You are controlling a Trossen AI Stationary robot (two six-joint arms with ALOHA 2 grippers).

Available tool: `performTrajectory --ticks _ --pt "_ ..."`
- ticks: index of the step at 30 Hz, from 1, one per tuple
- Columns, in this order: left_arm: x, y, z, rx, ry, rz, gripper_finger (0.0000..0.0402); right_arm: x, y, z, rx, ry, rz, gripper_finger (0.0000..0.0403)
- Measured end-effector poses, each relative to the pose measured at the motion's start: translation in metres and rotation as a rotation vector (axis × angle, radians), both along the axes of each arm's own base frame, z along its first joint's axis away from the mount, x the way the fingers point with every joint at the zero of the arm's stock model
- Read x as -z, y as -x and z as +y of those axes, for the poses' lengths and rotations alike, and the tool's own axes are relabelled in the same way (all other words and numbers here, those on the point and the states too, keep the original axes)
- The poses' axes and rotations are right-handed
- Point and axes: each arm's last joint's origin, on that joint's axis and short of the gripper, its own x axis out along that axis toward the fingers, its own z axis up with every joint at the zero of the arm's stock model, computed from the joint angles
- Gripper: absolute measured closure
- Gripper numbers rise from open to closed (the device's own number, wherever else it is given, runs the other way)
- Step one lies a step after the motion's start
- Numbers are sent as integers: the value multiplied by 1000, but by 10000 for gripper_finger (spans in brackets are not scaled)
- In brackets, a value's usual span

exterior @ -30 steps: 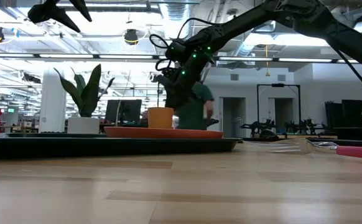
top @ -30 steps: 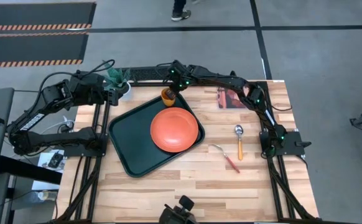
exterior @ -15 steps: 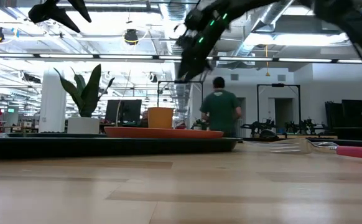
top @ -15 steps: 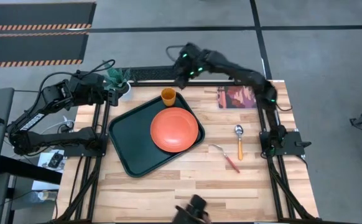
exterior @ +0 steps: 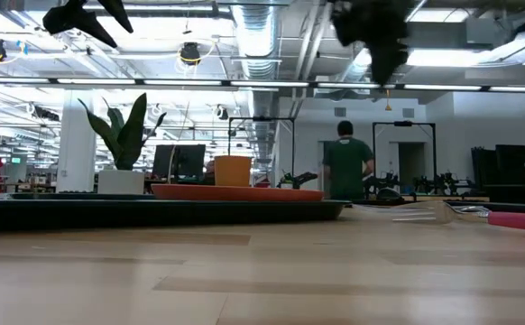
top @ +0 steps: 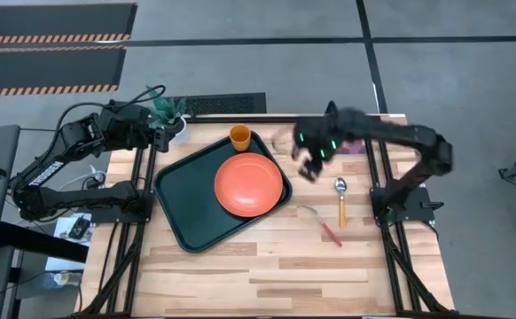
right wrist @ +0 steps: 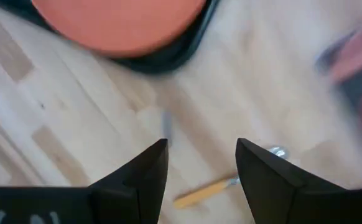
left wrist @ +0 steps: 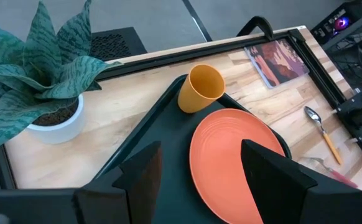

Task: Pick and place plate/cup/fork/spoon on tray
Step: Put the pink fork on the black tray

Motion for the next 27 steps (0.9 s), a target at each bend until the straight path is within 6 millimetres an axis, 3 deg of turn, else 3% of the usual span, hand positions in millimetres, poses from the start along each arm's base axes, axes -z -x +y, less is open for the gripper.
performTrajectory --ticks 6,12,27 --pt "0 0 0 -13 -9 4 196 70 28 57 113 -63 -25 192" --pt "0 -1 1 -14 -8 7 196 124 40 76 165 -31 61 192" --pt "4 -10 6 -12 14 40 196 166 17 84 94 3 94 192"
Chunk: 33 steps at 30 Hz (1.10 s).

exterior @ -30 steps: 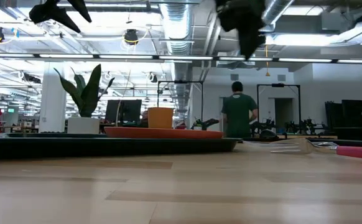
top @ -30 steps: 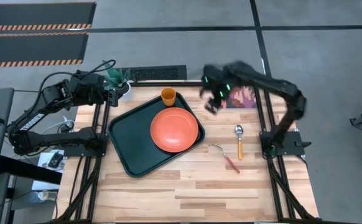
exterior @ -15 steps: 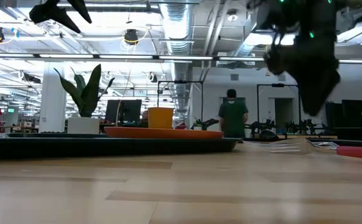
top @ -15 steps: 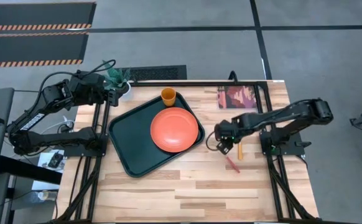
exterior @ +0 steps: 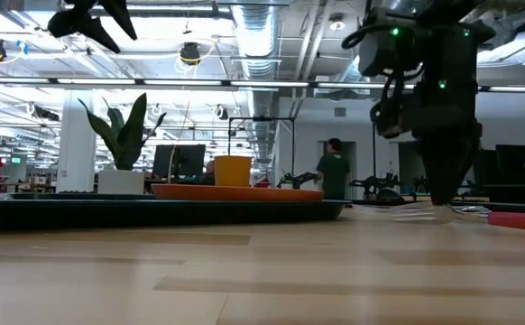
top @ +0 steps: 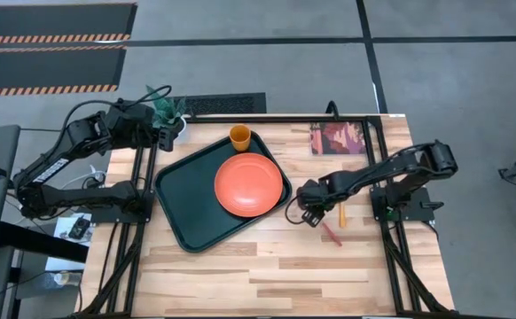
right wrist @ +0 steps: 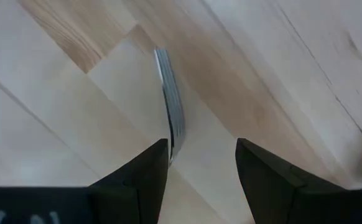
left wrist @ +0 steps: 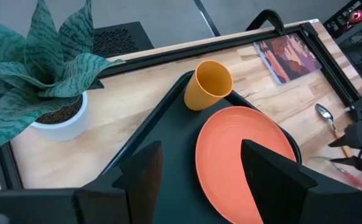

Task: Pick and place plate/cup/fork/spoon on tray
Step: Put the pink fork on the black tray

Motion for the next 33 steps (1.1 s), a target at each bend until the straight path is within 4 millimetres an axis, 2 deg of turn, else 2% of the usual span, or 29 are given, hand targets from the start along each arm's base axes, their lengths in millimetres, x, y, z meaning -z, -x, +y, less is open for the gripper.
performTrajectory --ticks 4,7,10,16,19,23,26,30,33 --pt "0 0 0 2 4 0 196 8 -3 0 -25 2 18 194" --pt "0 0 0 3 3 -2 196 11 -4 0 -23 3 32 212" --pt "0 0 0 2 4 -2 196 14 -6 -1 -19 1 36 258" --pt "0 0 0 4 2 -1 196 16 -8 -1 -40 -21 38 383" --pt "0 0 0 7 0 1 196 8 -6 1 -36 -58 10 389" --pt "0 0 0 17 -7 5 196 -22 -1 -1 -37 -118 -112 396" --pt "0 0 0 18 -7 6 196 -58 5 -11 -8 -138 -273 398" --pt "0 0 0 18 -7 6 196 -106 2 -40 50 -91 -603 400" --pt "0 0 0 18 -7 6 196 -129 -9 -69 79 -21 -785 400"
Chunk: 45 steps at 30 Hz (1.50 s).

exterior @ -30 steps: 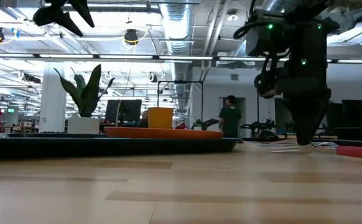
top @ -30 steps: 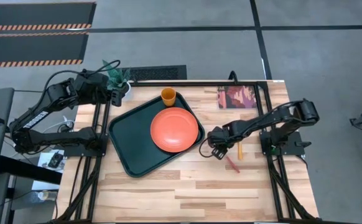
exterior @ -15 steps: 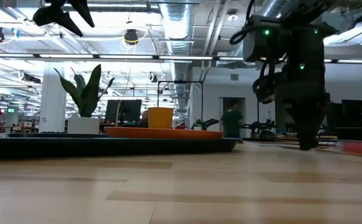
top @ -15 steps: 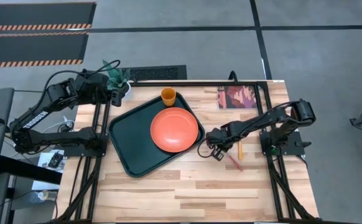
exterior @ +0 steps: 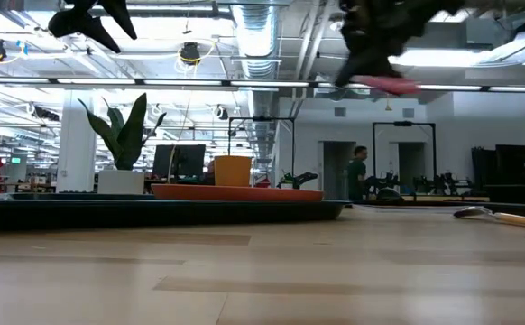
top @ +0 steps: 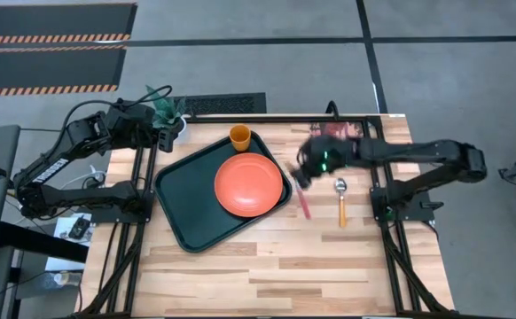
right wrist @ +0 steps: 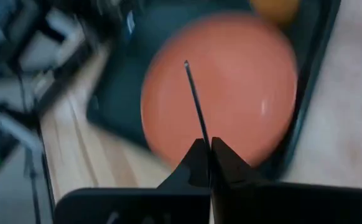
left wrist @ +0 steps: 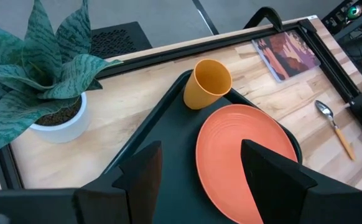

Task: Pick and place plate/cup/fork/spoon on tray
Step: Put the pink fork on the black tray

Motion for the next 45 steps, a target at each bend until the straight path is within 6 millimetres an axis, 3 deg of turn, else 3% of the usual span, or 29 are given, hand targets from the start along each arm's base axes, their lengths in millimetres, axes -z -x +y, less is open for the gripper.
performTrajectory --ticks 4,12,18,24,29,33,45 --pt "0 0 0 0 0 0 196 -14 -38 -32 -28 60 -86 401" --pt "0 0 0 8 0 4 196 -17 -157 -55 -300 89 -219 401" --pt "1 1 -1 10 3 20 196 6 -232 -54 -429 72 -292 401" --pt "2 4 -2 -4 16 25 196 27 -286 -41 -529 59 -380 401" --pt "2 7 -4 -23 31 18 196 45 -309 -30 -551 72 -467 401" --pt "0 12 -7 -34 25 -1 196 61 -316 -24 -549 48 -482 401" --pt "0 16 -8 -63 24 4 196 132 -331 -6 -536 21 -384 401"
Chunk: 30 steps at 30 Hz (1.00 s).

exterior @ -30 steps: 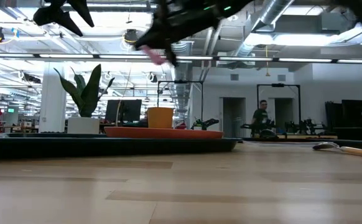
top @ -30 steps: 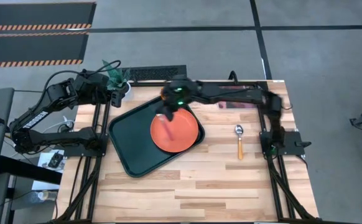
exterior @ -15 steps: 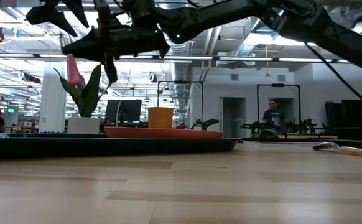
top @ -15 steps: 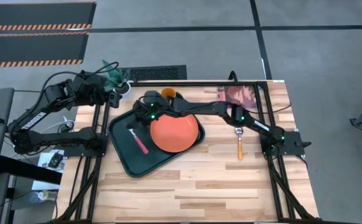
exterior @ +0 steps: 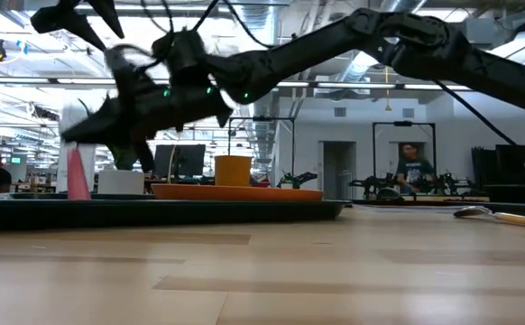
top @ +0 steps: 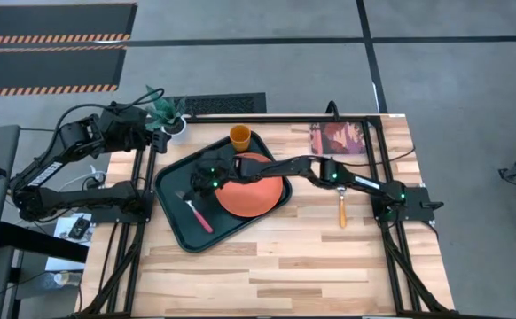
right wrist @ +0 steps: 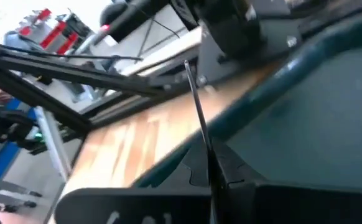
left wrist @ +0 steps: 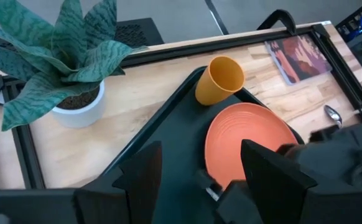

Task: Pick and place plate/cup/fork/spoon on tray
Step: Put the pink fork on the black tray

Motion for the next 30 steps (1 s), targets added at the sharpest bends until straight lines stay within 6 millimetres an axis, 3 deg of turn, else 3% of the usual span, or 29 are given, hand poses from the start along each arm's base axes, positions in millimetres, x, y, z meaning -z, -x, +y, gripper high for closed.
performTrajectory --ticks 30 --pt "0 0 1 -22 -17 12 196 11 3 1 116 62 123 384"
